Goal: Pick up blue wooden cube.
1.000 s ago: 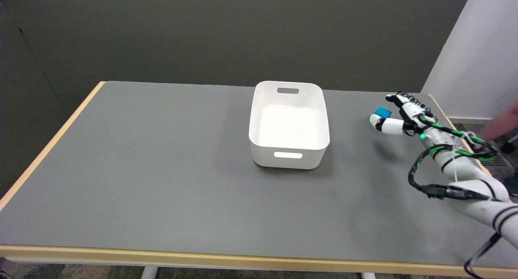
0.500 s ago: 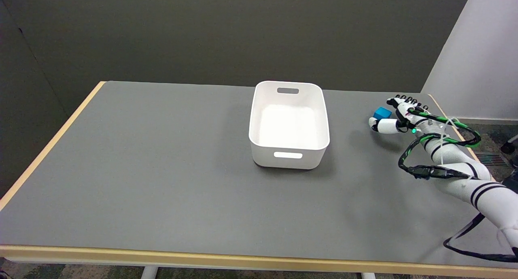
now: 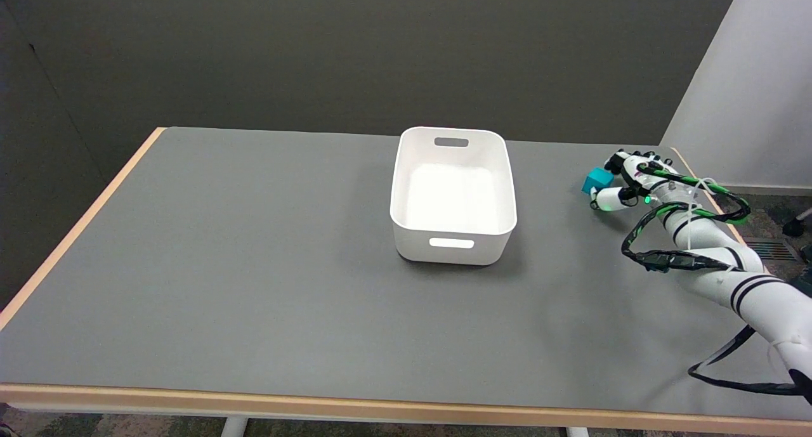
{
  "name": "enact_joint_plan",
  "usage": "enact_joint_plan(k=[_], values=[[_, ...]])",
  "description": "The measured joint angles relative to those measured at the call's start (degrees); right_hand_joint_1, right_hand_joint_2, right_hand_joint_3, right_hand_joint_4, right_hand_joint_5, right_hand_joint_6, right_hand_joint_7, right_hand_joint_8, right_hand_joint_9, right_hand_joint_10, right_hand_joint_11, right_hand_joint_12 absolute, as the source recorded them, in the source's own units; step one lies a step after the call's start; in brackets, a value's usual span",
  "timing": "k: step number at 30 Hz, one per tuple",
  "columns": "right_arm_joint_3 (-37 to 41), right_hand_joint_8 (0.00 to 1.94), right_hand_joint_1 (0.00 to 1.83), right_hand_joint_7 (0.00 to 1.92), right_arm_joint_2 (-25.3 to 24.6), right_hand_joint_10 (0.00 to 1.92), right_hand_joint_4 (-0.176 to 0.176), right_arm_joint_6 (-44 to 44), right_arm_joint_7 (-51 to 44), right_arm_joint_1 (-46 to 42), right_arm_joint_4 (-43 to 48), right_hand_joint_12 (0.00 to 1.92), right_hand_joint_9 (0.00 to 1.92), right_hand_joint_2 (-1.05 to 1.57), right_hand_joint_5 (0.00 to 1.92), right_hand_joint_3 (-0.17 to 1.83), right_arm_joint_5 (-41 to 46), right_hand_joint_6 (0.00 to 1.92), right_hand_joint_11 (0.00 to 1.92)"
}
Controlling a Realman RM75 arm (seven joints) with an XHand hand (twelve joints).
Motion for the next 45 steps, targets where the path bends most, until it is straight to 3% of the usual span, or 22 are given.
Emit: enact_joint_plan(k=[2, 4, 7, 15, 21, 26, 28, 36, 45], values=[[-0.1, 1.78, 0.82, 0.01, 0.0, 1.78, -0.141, 0.5, -0.3, 0.2, 0.3, 1.21, 0.3, 1.37, 0.36, 0.26, 0.0, 1.88, 0.17], [-0.3, 1.75, 0.82, 0.0, 0.0, 1.91, -0.123, 1.2, -0.7, 0.5, 0.7, 1.35, 0.21, 1.32, 0.39, 0.35, 0.0, 1.9, 0.24], [-0.5, 1.93, 0.83, 0.0, 0.0, 1.92, -0.032, 2.0, -1.1, 0.6, 1.0, 1.51, 0.32, 1.23, 0.49, 0.4, 0.0, 1.8, 0.18], [-0.7, 1.94, 0.82, 0.0, 0.0, 1.92, -0.033, 3.5, -1.6, 0.7, 1.1, 1.64, 0.36, 1.22, 0.49, 0.44, -0.1, 1.82, 0.14], [-0.4, 1.94, 0.8, 0.0, 0.2, 1.92, -0.019, 4.3, 0.3, -0.6, -1.8, 1.61, 0.41, 1.22, 0.48, 0.47, 0.9, 1.86, 0.17], [0.7, 1.94, 0.8, 0.34, 0.5, 1.92, 0.085, 5.0, 4.8, -3.4, -8.1, 1.6, 0.7, 1.14, 0.55, 0.52, 2.9, 1.76, 0.44], [1.3, 1.94, 0.79, 0.5, 0.6, 1.91, 0.174, 5.4, 7.3, -5.0, -11.5, 1.65, 0.74, 1.08, 0.59, 0.58, 3.6, 1.73, 0.47], [4.3, 1.94, 0.81, 0.65, 1.5, 1.9, 0.176, 9.3, 21.3, -13.7, -26.8, 1.68, 0.82, 1.05, 0.61, 0.62, 5.0, 1.7, 0.55], [4.5, 1.94, 0.81, 0.65, 3.8, 1.92, 0.176, 13.4, 35.2, -21.5, -39.0, 1.7, 0.82, 1.05, 0.61, 0.61, 2.5, 1.7, 0.53]])
